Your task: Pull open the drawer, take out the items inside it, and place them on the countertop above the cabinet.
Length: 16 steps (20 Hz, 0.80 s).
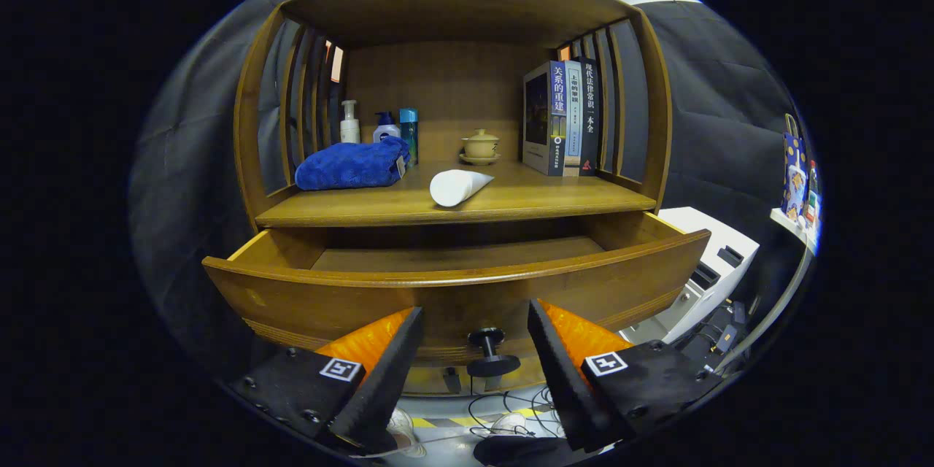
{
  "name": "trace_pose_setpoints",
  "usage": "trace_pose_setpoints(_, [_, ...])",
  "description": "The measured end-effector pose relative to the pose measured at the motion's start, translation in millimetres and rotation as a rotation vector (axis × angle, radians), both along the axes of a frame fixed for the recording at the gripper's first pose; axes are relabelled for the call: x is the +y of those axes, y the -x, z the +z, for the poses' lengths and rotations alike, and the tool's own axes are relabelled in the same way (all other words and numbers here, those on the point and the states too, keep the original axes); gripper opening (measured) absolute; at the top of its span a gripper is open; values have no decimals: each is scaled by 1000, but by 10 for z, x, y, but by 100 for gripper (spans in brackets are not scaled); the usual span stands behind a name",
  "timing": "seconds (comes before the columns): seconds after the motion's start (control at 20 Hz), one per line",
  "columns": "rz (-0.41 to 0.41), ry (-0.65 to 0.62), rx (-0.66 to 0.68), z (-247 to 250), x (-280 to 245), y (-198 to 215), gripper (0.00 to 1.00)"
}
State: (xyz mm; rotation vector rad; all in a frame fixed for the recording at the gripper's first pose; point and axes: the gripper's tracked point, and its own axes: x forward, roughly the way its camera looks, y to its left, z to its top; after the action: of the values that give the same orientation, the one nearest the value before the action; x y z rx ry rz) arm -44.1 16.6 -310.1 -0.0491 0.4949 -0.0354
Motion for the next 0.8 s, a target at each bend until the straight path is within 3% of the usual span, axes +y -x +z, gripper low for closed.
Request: trace_pose_setpoints(0.8, [20,27,5,-88,70,-466,95])
